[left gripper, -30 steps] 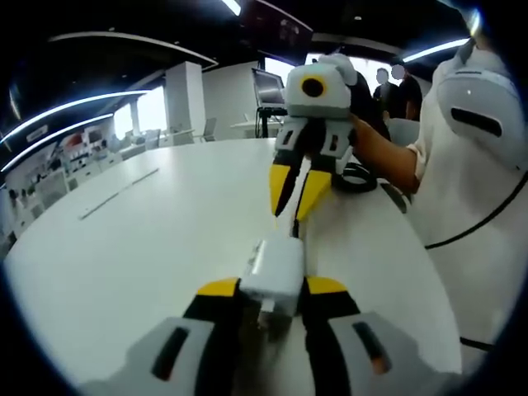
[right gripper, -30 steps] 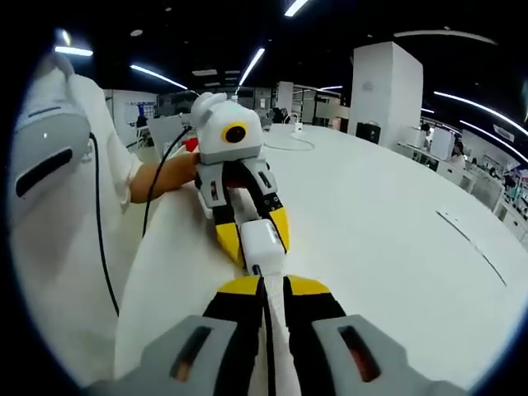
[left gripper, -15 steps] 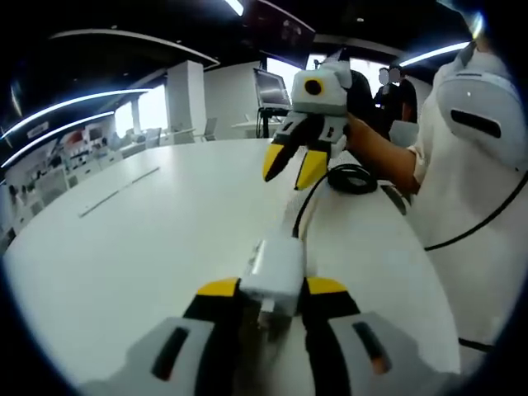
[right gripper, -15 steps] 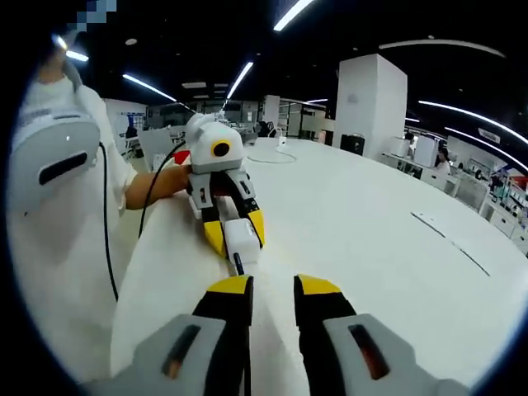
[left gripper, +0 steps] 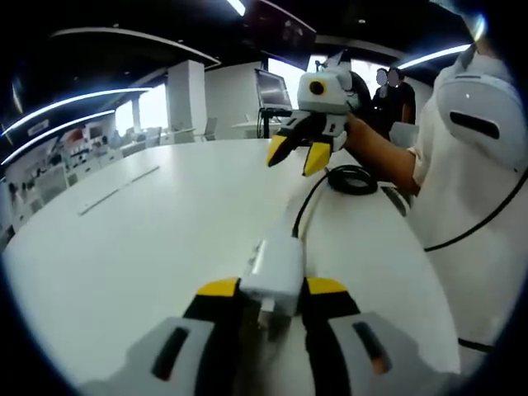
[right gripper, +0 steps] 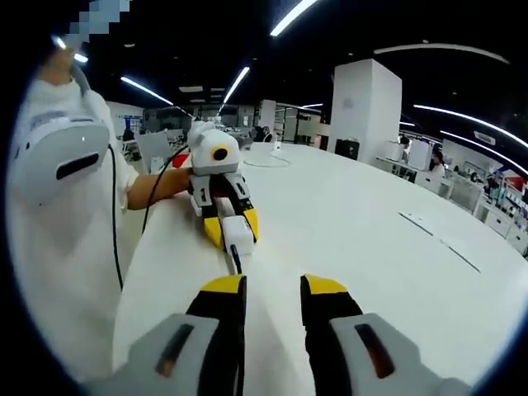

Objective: Plug the desk Type‑C cable into the charger adapter.

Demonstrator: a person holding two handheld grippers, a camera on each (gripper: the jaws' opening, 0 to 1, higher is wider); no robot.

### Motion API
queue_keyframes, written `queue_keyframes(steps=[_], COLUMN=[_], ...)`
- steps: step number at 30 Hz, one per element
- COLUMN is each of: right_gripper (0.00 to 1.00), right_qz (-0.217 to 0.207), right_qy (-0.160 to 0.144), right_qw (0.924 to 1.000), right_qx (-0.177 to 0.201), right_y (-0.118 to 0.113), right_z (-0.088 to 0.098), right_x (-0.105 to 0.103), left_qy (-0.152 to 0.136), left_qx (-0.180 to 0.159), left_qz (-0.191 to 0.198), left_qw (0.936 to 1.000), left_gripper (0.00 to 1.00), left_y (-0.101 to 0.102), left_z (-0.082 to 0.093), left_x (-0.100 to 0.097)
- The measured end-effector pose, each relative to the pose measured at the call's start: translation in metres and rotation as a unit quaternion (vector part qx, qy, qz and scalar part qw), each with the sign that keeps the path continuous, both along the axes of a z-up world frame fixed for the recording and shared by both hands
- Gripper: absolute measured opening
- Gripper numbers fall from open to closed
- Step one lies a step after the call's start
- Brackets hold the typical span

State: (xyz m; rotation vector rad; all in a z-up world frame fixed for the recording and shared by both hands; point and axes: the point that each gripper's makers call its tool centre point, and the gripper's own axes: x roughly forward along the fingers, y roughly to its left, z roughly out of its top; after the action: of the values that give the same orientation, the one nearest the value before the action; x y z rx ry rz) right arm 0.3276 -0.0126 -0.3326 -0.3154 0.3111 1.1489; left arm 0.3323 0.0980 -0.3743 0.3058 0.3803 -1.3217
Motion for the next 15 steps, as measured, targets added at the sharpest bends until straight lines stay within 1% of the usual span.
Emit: queue_keyframes(steps=[5,9,15], right_gripper=[0.35,0.42,0.47], right_qz=[-0.007,-0.019,-0.031], right_qy=[-0.001,0.008,0.009], right_qw=[1.0,0.9998,0.9995], right_qx=[0.003,0.001,0.001], right_y=[-0.015,-0.03,-0.046], right_z=[-0.002,-0.005,-0.006], right_x=[-0.002,-0.005,-0.009], left_qy=[0.002,-0.001,0.0], left_qx=[0.0,0.001,0.0], left_qz=[0.0,0.001,0.003], left_qw=[1.0,1.0,1.0], left_gripper=[0.28,0.28,0.28], left_y=[0.0,0.001,0.001], left_z=[0.0,0.0,0.0], left_x=[0.0,0.001,0.002])
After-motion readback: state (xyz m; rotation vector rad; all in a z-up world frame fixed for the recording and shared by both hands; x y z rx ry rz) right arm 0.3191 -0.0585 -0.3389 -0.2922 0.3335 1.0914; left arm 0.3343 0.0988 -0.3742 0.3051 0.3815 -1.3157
